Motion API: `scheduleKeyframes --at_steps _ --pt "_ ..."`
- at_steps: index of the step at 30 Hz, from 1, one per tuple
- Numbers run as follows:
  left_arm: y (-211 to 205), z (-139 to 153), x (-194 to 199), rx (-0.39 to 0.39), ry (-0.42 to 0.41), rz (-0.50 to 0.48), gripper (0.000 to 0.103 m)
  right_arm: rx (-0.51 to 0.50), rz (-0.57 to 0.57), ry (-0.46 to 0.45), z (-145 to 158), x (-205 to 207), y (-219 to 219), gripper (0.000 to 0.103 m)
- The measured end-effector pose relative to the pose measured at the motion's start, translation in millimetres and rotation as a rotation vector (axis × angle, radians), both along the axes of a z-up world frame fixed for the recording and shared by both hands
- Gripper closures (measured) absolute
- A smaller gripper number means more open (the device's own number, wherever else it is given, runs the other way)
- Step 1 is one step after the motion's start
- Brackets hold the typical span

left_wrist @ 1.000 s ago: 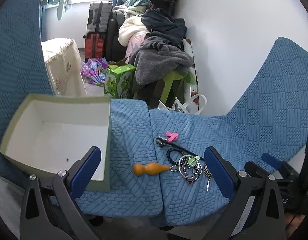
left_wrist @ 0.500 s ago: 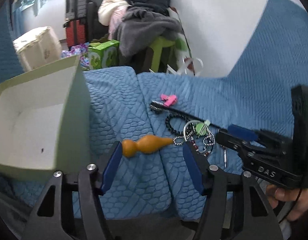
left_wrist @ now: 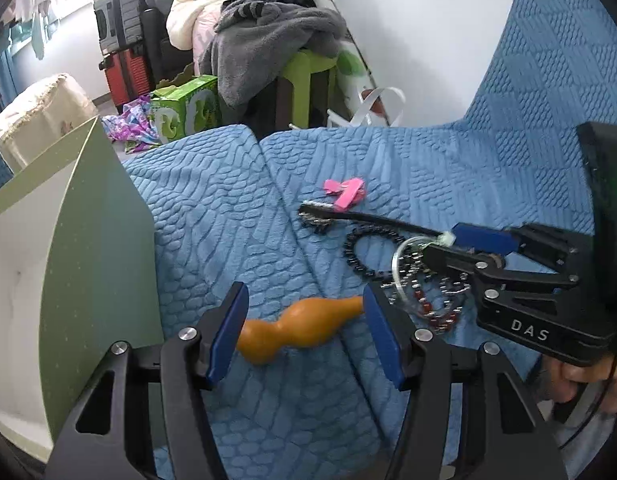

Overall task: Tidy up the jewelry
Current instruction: 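Grasp the orange gourd ornament with the left gripper while the right gripper reaches the jewelry, then grasp the green keychain with the right gripper and lift it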

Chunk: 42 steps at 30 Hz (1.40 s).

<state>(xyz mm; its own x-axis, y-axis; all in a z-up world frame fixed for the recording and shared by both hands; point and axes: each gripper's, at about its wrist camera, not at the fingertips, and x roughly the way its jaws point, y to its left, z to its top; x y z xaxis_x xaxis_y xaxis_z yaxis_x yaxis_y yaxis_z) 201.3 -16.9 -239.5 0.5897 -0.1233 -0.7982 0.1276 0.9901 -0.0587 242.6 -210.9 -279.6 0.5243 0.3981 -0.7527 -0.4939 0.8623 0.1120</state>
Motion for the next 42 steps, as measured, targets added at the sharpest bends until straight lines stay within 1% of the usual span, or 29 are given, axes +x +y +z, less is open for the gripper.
scheduleKeyframes --at_steps 2,5,7,8,9,11,14,17,18,22,26,31,32,36,39,42 --pt "-1.8 -5.3 2.9 0.016 0.031 -0.02 0.043 -0.032 0.007 -0.01 -2.7 0.8 4.0 0.063" --pt "-6.4 -14.0 2.6 0.071 0.073 -0.043 0.045 -0.03 0.019 0.002 -4.8 1.1 5.0 0.063" --pt "-8.3 -17.2 1.3 0.075 0.094 -0.056 0.058 -0.044 0.023 -0.006 -5.6 -0.1 6.2 0.063" --pt "-8.8 -18.5 1.2 0.073 0.103 -0.055 0.062 -0.052 0.024 -0.009 -6.4 -0.6 6.9 0.063" --pt "-9.3 -19.9 0.9 0.076 0.112 -0.054 0.068 -0.056 0.025 -0.007 -7.1 -0.6 7.5 0.063" --pt "-9.2 -19.3 -1.0 0.073 0.109 -0.048 0.068 -0.064 0.022 -0.003 -9.2 -0.1 7.9 0.063" --pt "-5.3 -15.1 -3.7 0.029 0.103 -0.017 0.068 -0.082 0.017 -0.004 -11.1 1.2 9.0 0.063" --pt "3.7 -12.2 -5.5 -0.06 0.116 0.023 0.068 -0.08 0.017 0.002 -13.2 1.5 8.3 0.063" --pt "5.2 -11.8 -6.2 -0.076 0.117 0.028 0.068 -0.083 0.019 0.001 -13.1 0.5 8.6 0.064" --pt "7.1 -9.6 -8.8 -0.094 0.111 0.045 0.068 -0.093 0.022 -0.006 -14.2 -0.7 10.8 0.064" --pt "8.6 -10.2 -7.8 -0.12 0.122 0.047 0.068 -0.107 0.027 -0.007 -15.3 -2.3 13.6 0.072" --pt "11.2 -7.5 -8.2 -0.147 0.123 0.054 0.068 -0.121 0.023 -0.02 -14.8 -6.4 13.9 0.073" --pt "11.9 -7.2 -9.4 -0.151 0.123 0.053 0.068 -0.117 0.015 -0.022 -13.2 -7.2 12.3 0.078" --pt "12.7 -4.0 -11.0 -0.173 0.122 0.048 0.068 -0.08 0.0 -0.026 -4.2 -10.4 5.9 0.084" --pt "14.9 -0.5 -11.9 -0.19 0.115 0.049 0.068 -0.092 0.002 -0.049 0.2 -15.2 7.9 0.091" --pt "18.9 3.6 -12.6 -0.209 0.105 0.052 0.068 -0.091 0.009 -0.044 0.5 -18.1 10.0 0.096"
